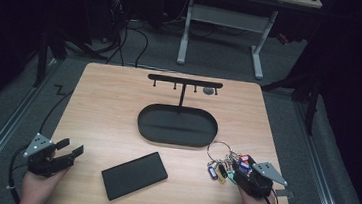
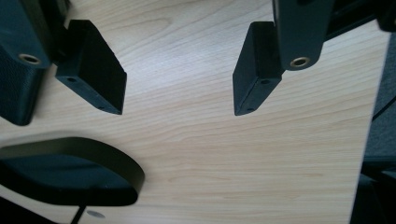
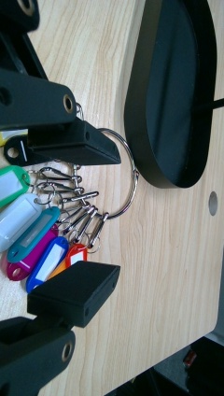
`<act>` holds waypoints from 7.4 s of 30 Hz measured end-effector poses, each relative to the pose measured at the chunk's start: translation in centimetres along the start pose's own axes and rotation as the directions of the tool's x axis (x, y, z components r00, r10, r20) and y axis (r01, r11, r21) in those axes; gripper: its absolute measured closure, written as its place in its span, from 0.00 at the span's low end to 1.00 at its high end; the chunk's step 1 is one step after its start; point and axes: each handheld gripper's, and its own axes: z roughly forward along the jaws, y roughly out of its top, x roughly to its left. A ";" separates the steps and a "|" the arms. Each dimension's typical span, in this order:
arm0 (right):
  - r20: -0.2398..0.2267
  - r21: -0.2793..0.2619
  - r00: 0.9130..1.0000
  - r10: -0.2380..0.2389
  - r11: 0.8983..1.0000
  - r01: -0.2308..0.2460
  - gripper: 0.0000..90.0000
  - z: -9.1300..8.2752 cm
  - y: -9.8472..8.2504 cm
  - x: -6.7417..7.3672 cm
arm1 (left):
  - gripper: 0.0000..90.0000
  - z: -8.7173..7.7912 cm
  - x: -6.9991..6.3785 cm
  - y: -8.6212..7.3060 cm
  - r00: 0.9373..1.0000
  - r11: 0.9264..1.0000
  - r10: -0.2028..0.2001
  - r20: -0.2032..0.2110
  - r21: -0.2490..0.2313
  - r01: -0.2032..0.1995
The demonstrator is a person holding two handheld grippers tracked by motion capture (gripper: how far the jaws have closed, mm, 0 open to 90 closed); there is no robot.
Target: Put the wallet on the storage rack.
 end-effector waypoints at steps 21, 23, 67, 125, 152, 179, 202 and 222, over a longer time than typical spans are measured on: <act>-0.032 0.028 0.999 -0.028 0.999 0.029 0.44 0.6 -0.3 0.2 | 0.39 0.7 -1.0 0.0 0.996 0.998 0.049 0.072 0.035 -0.051; -0.037 0.033 0.999 -0.025 0.999 0.026 0.44 0.7 -0.3 0.2 | 0.40 0.7 -1.1 0.0 0.996 0.998 0.052 0.079 0.039 -0.055; -0.043 0.045 0.998 -0.035 0.998 0.037 0.43 1.0 -0.4 0.6 | 0.51 2.5 -7.6 -1.2 0.937 0.984 0.110 0.331 0.098 -0.151; -0.064 -0.007 0.998 0.021 1.000 -0.021 0.44 0.7 0.4 0.0 | 0.76 4.2 -5.7 -3.1 0.876 0.956 -0.096 0.473 0.289 -0.052; -0.049 -0.008 0.998 0.035 0.999 -0.035 0.44 0.5 0.3 -0.3 | 0.89 2.5 -6.2 -1.7 0.889 0.988 -0.001 0.457 0.140 -0.071; -0.045 0.005 0.998 0.043 0.999 -0.043 0.44 0.6 0.1 -0.5 | 0.89 0.8 -6.1 0.6 0.906 0.995 0.096 0.413 -0.027 -0.093; -0.015 0.012 0.998 0.057 0.998 -0.057 0.45 -0.6 -0.9 -1.3 | 0.90 1.9 -5.0 2.4 0.909 0.989 0.143 0.393 -0.101 -0.111; -0.066 -0.006 0.997 0.033 0.999 -0.033 0.45 1.5 0.7 0.2 | 0.89 -0.9 -8.1 -0.6 0.856 0.957 0.291 0.427 -0.141 -0.255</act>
